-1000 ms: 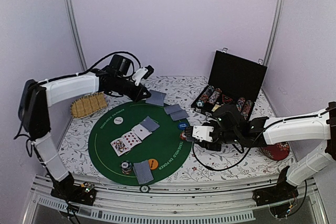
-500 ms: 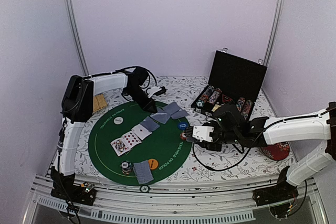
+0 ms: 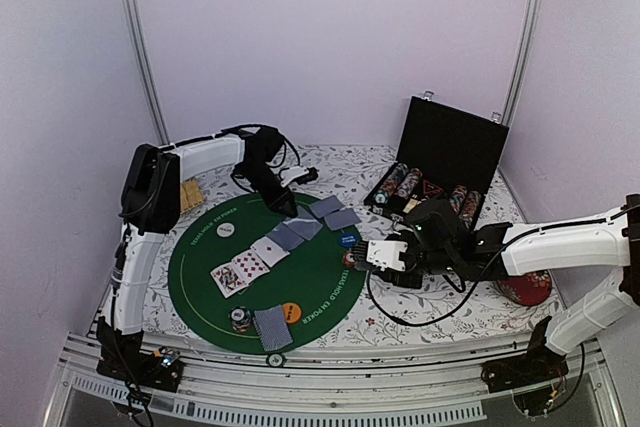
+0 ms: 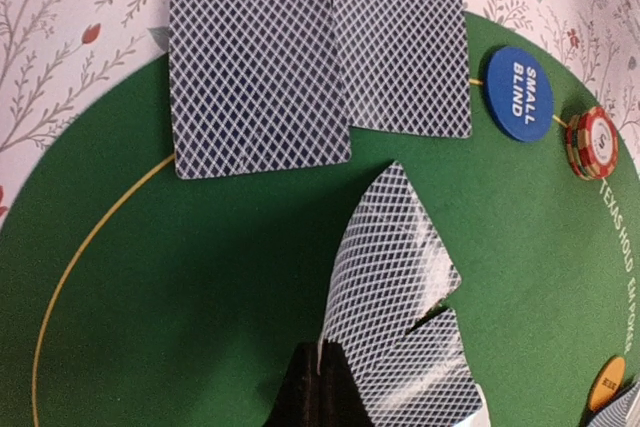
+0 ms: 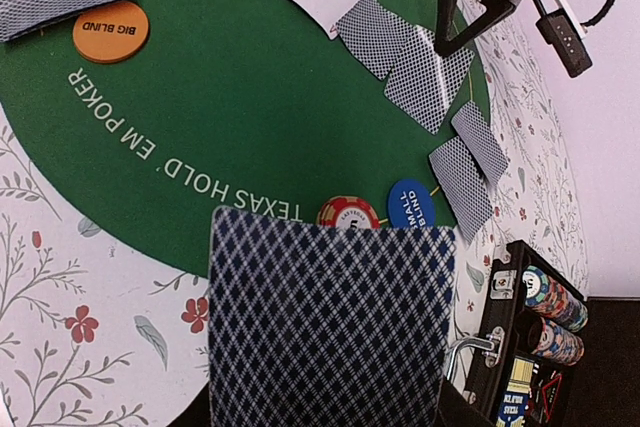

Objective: Distribute texas hold em gaming equipment
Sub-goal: Place the poker card in the community card area.

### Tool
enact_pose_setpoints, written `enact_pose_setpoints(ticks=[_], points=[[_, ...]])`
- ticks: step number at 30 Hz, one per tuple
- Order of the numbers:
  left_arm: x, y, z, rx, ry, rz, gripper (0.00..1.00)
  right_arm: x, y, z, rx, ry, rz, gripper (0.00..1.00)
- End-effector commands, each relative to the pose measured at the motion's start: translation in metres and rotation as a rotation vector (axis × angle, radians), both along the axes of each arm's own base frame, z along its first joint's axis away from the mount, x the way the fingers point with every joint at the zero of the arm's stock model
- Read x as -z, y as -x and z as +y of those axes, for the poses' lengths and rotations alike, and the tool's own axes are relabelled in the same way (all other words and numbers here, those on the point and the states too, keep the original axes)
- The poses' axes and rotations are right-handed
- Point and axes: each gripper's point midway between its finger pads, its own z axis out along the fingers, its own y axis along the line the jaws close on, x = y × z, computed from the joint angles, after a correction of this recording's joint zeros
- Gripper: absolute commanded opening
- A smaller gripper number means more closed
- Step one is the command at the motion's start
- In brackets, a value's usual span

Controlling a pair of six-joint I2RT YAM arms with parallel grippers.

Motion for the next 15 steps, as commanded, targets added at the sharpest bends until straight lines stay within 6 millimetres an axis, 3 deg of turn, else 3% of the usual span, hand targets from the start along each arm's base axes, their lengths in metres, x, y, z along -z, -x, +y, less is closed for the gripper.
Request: enact_pose_setpoints(ticks=[1, 5, 15], points=[[0.014, 0.01, 0.009, 0.042, -0.032, 0.045, 0.0, -0.014, -0.001, 0.003, 0.007, -0.036, -0.01, 0.45], [0.024, 0.009, 0.008, 0.049, -0.041, 0.054, 0.0, -0.013, -0.001, 0.003, 0.007, -0.033, -0.008, 0.45], [0.038, -0.019, 0.016, 0.022, -0.121, -0.025, 0.0, -0.013, -0.001, 0.004, 0.005, -0.032, -0.008, 0.45]])
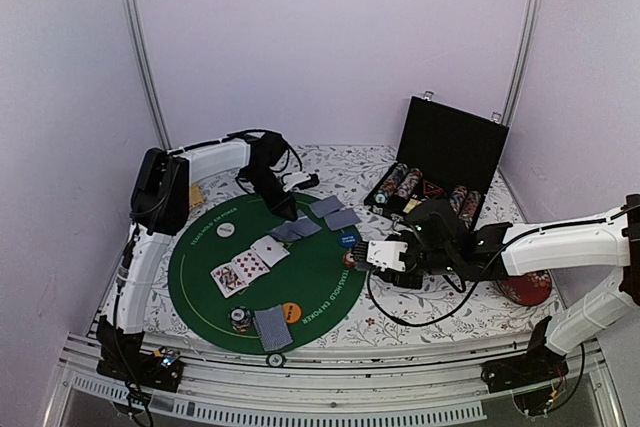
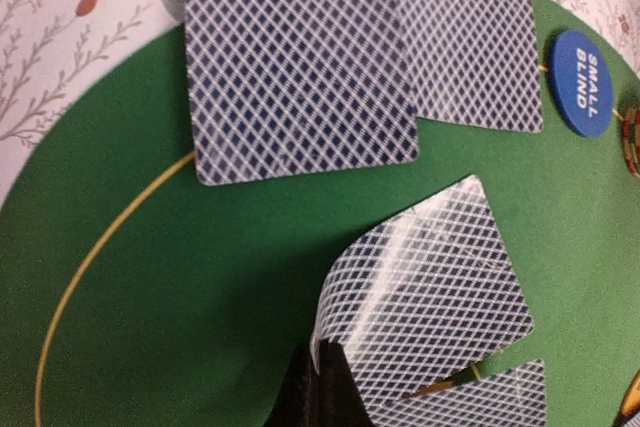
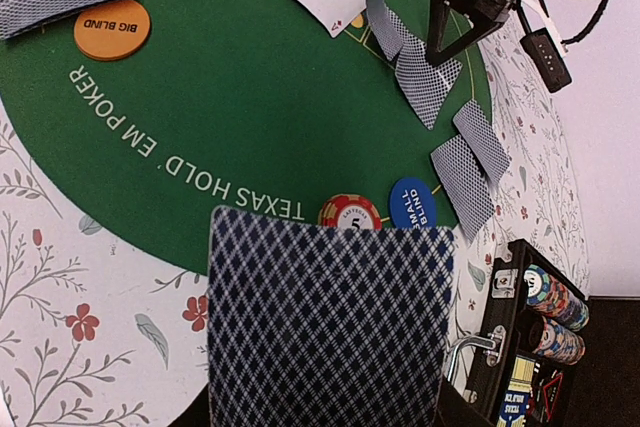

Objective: Distribute texas hold em gaming equipment
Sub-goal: Place the poker card in the community card area, then place the face-down deck piles at the center of the board.

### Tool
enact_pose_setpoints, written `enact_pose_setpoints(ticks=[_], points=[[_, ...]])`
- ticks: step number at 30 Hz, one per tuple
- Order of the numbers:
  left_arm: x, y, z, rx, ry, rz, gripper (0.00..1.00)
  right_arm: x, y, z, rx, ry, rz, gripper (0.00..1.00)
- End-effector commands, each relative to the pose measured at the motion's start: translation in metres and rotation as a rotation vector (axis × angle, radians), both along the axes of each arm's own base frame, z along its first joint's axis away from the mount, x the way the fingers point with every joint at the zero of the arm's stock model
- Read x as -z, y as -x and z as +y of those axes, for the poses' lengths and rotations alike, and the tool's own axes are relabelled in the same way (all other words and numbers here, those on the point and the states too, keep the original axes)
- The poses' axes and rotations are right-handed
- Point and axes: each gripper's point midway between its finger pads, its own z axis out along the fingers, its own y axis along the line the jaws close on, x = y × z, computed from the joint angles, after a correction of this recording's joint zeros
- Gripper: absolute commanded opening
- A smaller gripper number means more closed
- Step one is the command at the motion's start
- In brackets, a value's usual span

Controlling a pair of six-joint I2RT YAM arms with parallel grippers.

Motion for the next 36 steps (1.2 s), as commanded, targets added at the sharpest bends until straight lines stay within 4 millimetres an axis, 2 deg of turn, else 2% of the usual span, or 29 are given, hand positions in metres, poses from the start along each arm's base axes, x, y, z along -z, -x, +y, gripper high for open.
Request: enact_pose_setpoints(ticks=[1, 9, 15, 17, 22, 26, 31, 34, 36], points=[[0.012, -0.013, 0.011, 0.009, -0.066, -0.04, 0.0, -0.013, -0.002, 0.004, 0.006, -0.035, -0.011, 0.45], [0.011, -0.014, 0.017, 0.017, -0.099, -0.063, 0.0, -0.013, -0.002, 0.004, 0.009, -0.035, -0.01, 0.45], [-0.002, -0.013, 0.016, 0.017, -0.088, -0.09, 0.01, -0.011, -0.002, 0.004, 0.007, -0.029, -0.006, 0.45], [-0.007, -0.013, 0.016, 0.018, -0.084, -0.102, 0.06, -0.01, 0.0, 0.004, 0.004, -0.031, -0.002, 0.45], [-0.02, -0.019, 0.021, -0.017, -0.119, -0.141, 0.39, -0.004, 0.007, 0.002, -0.023, -0.01, 0.034, 0.45], [-0.052, -0.023, 0.019, -0.044, -0.093, -0.203, 0.55, 0.011, 0.022, -0.006, -0.059, 0.051, 0.101, 0.45], [-0.108, -0.028, 0.011, -0.132, 0.004, -0.294, 0.65, 0.034, 0.056, -0.015, -0.136, 0.094, 0.271, 0.45], [-0.142, -0.021, 0.007, -0.215, 0.119, -0.325, 0.7, 0.055, 0.072, -0.026, -0.146, 0.143, 0.359, 0.45], [-0.157, -0.014, 0.01, -0.293, 0.177, -0.348, 0.72, 0.065, 0.077, -0.033, -0.141, 0.174, 0.388, 0.45]])
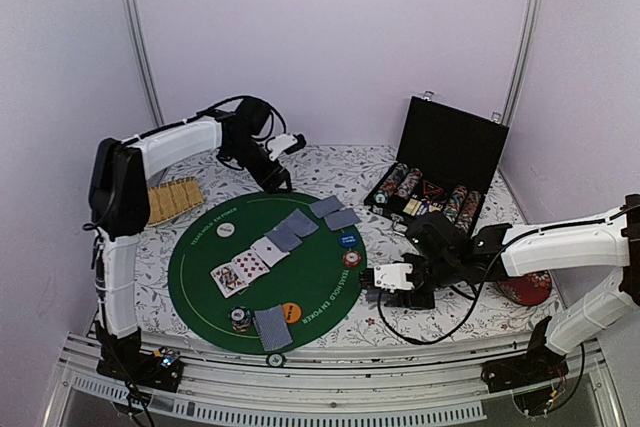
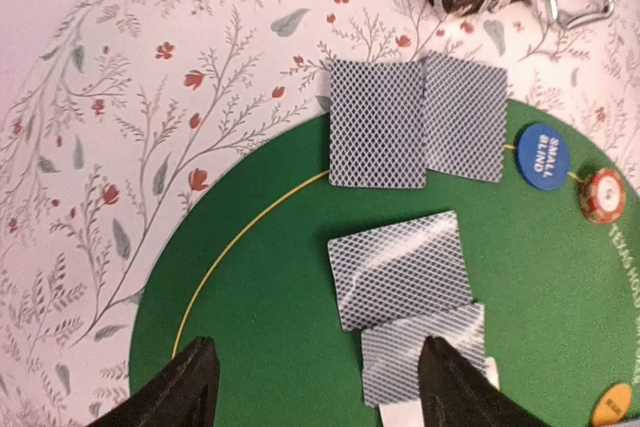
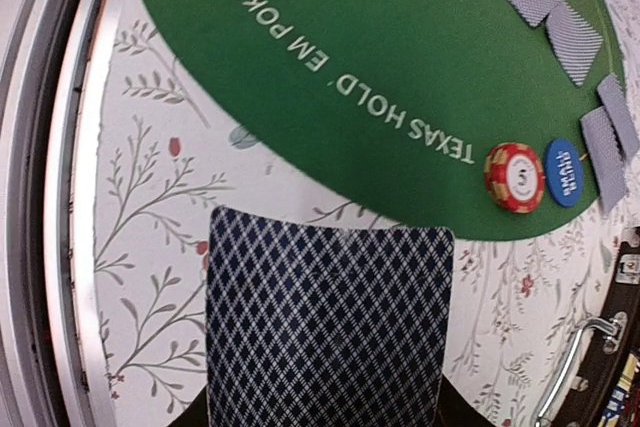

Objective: Distribute texas hold em gaming equipment
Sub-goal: Place the face-down deck piles at the center of the board.

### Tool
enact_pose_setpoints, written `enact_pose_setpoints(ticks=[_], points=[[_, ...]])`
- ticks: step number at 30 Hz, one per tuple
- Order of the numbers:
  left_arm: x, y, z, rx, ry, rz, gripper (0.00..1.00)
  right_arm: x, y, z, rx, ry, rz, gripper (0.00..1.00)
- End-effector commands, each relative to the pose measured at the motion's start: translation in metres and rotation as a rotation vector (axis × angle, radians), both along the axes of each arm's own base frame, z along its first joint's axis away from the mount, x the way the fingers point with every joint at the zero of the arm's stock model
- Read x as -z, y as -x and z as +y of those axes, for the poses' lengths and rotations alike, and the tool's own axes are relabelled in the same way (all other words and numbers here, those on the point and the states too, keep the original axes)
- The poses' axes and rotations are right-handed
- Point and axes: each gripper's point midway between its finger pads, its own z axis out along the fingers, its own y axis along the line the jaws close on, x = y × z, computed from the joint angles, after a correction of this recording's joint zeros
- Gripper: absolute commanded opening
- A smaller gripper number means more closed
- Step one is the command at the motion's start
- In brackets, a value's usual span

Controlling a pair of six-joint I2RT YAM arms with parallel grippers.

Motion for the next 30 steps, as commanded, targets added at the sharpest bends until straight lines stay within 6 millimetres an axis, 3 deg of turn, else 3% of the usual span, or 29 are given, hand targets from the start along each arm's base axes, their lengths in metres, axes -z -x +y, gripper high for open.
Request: enact_pose_setpoints(ticks=[1, 8, 13, 16, 19, 20, 26, 28, 30], points=[[-0.063, 0.009, -0.001, -0.161, 0.203, -0.111, 0.74, 0.03, 0.028, -0.018, -0.022, 0.085, 0.146, 0.45], [-0.076, 0.055, 0.046, -0.399, 0.334, -0.19, 0.78, 0.062, 0.033, -0.034, -0.024, 0.188, 0.201, 0.44], [-0.074, 0.072, 0.081, -0.522, 0.32, -0.248, 0.8, 0.075, 0.033, -0.04, -0.021, 0.238, 0.231, 0.46], [-0.075, 0.079, 0.096, -0.575, 0.304, -0.272, 0.81, 0.08, 0.034, -0.044, -0.014, 0.268, 0.237, 0.57], [-0.085, 0.083, 0.107, -0.609, 0.314, -0.315, 0.83, 0.077, 0.029, -0.047, 0.004, 0.284, 0.216, 0.92], [-0.088, 0.084, 0.111, -0.621, 0.318, -0.332, 0.84, 0.075, 0.027, -0.047, 0.008, 0.282, 0.205, 1.0], [-0.092, 0.084, 0.125, -0.668, 0.304, -0.364, 0.87, 0.044, 0.012, -0.035, 0.017, 0.239, 0.134, 0.99], [-0.088, 0.084, 0.129, -0.682, 0.296, -0.36, 0.87, 0.019, 0.002, -0.022, 0.018, 0.189, 0.1, 0.99], [-0.087, 0.083, 0.13, -0.689, 0.303, -0.358, 0.88, -0.018, -0.005, -0.001, -0.014, 0.083, 0.056, 0.99]])
